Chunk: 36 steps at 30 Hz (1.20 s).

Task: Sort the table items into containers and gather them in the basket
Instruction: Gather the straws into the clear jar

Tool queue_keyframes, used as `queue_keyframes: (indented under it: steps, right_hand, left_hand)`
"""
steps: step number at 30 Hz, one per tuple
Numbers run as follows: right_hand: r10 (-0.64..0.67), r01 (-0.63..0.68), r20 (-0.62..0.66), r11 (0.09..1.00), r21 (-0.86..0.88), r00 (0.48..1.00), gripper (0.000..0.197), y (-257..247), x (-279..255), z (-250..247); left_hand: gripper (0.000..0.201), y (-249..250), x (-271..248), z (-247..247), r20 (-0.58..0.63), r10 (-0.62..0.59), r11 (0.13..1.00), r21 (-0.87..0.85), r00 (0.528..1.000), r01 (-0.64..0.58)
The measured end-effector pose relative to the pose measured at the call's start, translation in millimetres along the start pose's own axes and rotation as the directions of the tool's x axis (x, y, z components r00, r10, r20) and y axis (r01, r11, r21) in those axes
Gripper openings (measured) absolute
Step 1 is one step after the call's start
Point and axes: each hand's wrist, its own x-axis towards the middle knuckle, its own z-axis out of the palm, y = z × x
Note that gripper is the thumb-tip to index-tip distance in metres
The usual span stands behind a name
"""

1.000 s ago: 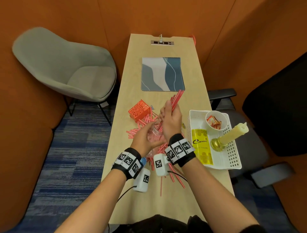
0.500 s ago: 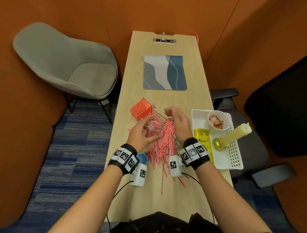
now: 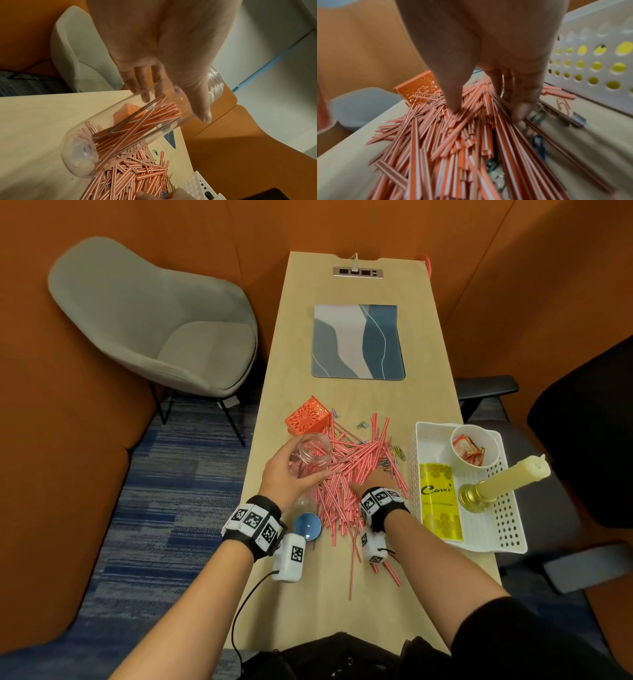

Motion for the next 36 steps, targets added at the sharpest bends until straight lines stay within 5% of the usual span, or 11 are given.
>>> queue_keyframes:
  steps: [11, 16, 25, 28, 32, 34, 36]
  right_hand:
    - [0.063, -0.068, 0.035, 0.982, 0.174, 0.997, 0.023, 12, 9, -20]
    - [0.093, -0.101, 0.045, 0.970, 0.222, 0.995, 0.031, 22, 8, -29]
    - [-0.083, 0.142, -0.178, 0.926, 0.350, 0.981, 0.037, 41, -15, -66]
    - [-0.137, 0.305, -0.328, 0.784, 0.540, 0.934, 0.023, 34, -36, -97]
    - [-0.142, 0.451, -0.431, 0.391, 0.802, 0.891, 0.018, 16, -68, -136]
    - [-0.134, 0.490, -0.472, 0.219, 0.843, 0.871, 0.020, 7, -82, -147]
    - [-0.127, 0.540, -0.525, 0.145, 0.829, 0.841, 0.019, 0, -94, -154]
  left_hand:
    - [0.079, -11, 3, 3, 0.078, -0.023, 0.999, -0.030, 0.997, 0.026]
    - [0.077, -17, 5, 2, 0.081, -0.043, 0.999, -0.018, 0.996, 0.044]
    - [0.084, -9, 8, 16, 0.129, -0.082, 0.997, 0.017, 0.988, 0.080]
    - [0.088, -7, 8, 22, 0.152, -0.100, 0.993, 0.070, 0.983, 0.091]
    - [0.092, 3, 7, 30, 0.178, -0.107, 0.987, 0.139, 0.978, 0.083]
    - [0.085, 10, 6, 34, 0.182, -0.109, 0.985, 0.155, 0.977, 0.081]
    - [0.083, 15, 6, 38, 0.187, -0.104, 0.981, 0.180, 0.977, 0.070]
